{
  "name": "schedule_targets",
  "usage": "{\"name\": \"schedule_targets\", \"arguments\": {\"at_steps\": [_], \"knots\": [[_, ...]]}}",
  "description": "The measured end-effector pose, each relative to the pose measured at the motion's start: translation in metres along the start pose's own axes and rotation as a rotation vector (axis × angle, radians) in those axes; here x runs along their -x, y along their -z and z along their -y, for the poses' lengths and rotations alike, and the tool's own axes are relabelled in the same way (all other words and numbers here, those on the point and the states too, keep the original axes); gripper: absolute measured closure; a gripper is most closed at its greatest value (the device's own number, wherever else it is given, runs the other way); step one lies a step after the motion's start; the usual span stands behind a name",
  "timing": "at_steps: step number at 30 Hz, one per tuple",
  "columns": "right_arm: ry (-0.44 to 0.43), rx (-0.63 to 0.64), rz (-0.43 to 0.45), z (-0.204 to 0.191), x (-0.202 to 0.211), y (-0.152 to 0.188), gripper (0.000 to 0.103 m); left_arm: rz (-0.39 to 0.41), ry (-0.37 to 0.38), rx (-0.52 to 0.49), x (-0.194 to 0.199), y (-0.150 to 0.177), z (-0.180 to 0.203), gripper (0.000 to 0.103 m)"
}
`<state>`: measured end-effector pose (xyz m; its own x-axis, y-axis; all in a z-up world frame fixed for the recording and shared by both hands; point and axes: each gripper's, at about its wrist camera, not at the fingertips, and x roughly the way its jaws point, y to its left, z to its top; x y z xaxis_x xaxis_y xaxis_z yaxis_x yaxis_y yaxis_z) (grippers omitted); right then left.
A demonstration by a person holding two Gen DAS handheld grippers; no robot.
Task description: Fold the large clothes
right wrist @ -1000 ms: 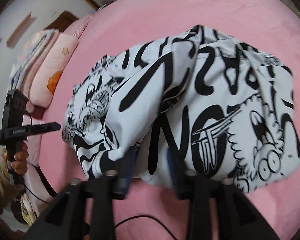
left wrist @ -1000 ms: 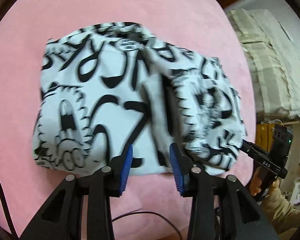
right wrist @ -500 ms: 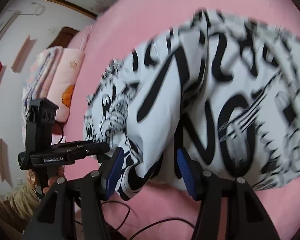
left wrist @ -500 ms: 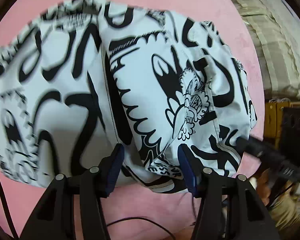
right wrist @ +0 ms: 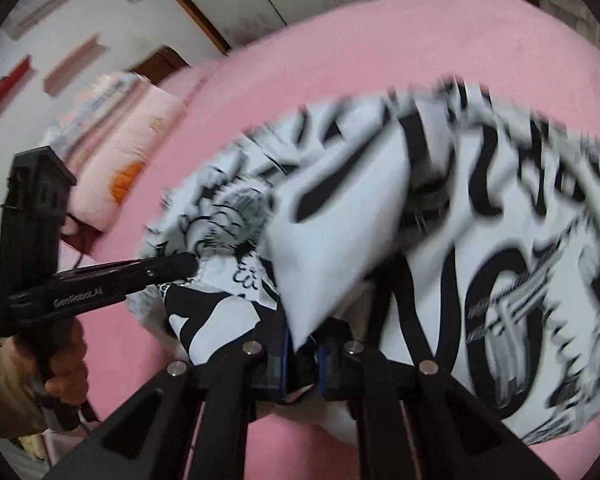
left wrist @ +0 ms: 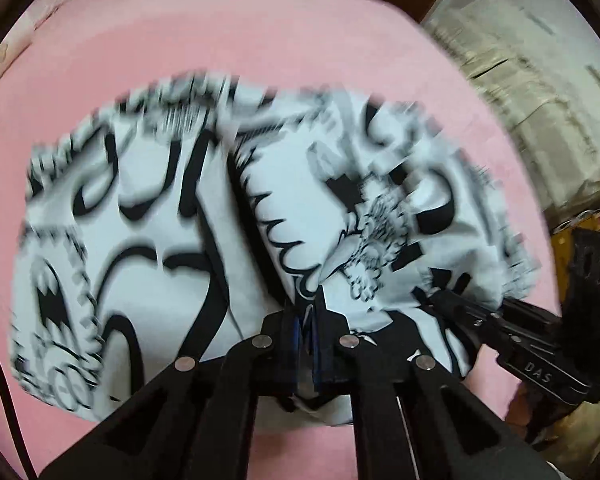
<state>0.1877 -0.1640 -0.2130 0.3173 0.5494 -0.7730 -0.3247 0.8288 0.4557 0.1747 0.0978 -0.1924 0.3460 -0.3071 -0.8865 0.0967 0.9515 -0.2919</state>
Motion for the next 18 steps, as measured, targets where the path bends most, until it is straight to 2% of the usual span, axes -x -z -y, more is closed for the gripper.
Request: {"name": "schedule_targets", "arguments": {"at_steps": [3,6,7,9,10,11,12,13,14,18], "knots": [[0.046,-0.004,-0.030,0.010,-0.026,0.017,0.095,-0.021,-0.035,0.004,-0.033,0.015,-0.008,0.098],[0.082,0.038,-0.037,-0.002,-0.030,0.014,0.093,-0.015,-0.042,0.006,-0.033,0.016,-0.008,0.096],[0.086,0.050,-0.051,-0.006,-0.028,0.011,0.090,-0.024,-0.037,0.013,-0.030,0.015,-0.008,0.094],[0.105,0.066,-0.087,-0.015,-0.022,0.004,0.088,-0.046,-0.058,0.016,-0.022,0.014,-0.007,0.076],[0.119,0.064,-0.110,-0.018,-0.016,0.001,0.085,-0.053,-0.078,0.015,-0.013,0.014,-0.006,0.071],[0.129,0.061,-0.116,-0.024,-0.014,-0.003,0.080,-0.052,-0.085,0.013,-0.004,0.014,-0.008,0.062],[0.152,0.059,-0.114,-0.025,-0.003,-0.003,0.075,-0.042,-0.097,0.013,0.009,0.013,-0.009,0.057],[0.183,0.059,-0.095,-0.029,0.008,-0.004,0.065,-0.026,-0.104,0.012,0.022,0.013,-0.008,0.057],[0.204,0.061,-0.071,-0.032,0.018,-0.006,0.059,-0.013,-0.105,0.012,0.036,0.012,-0.005,0.057],[0.293,0.098,0.091,-0.052,0.060,-0.016,0.059,0.072,-0.132,0.008,0.075,0.006,0.004,0.057]]}}
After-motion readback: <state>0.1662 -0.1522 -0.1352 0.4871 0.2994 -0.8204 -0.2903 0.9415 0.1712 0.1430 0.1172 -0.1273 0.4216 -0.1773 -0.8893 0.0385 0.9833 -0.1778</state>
